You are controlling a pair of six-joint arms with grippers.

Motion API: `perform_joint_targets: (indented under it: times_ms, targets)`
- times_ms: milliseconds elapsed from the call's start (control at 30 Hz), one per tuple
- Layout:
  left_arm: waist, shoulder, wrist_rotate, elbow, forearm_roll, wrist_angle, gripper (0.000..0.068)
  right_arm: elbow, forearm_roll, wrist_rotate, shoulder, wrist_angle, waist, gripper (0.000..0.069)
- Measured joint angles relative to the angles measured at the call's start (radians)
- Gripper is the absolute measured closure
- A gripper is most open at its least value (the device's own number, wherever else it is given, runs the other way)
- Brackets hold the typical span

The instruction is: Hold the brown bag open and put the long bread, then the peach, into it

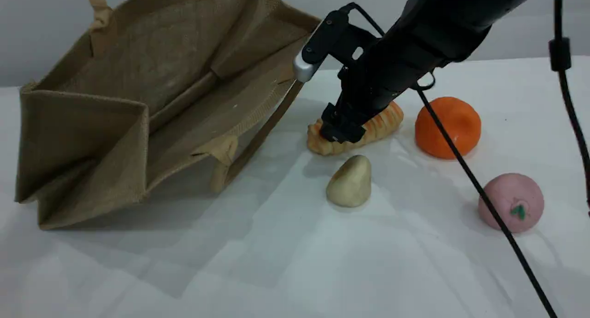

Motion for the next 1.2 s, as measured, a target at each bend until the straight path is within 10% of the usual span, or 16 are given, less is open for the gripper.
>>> perform_joint_targets:
  times_ms: [267, 1200]
  targets:
    - [0.0, 0.0, 0.0, 0.0, 0.0, 0.0, 0.0589, 0.0, 0.001, 0.002, 0.009, -0.002, 0.0, 0.0177]
    - [0.0, 0.0, 0.0, 0.0, 0.0, 0.001, 0.0589, 0.006, 0.042, 0.03, 0.023, 0.073, 0.0, 0.0627]
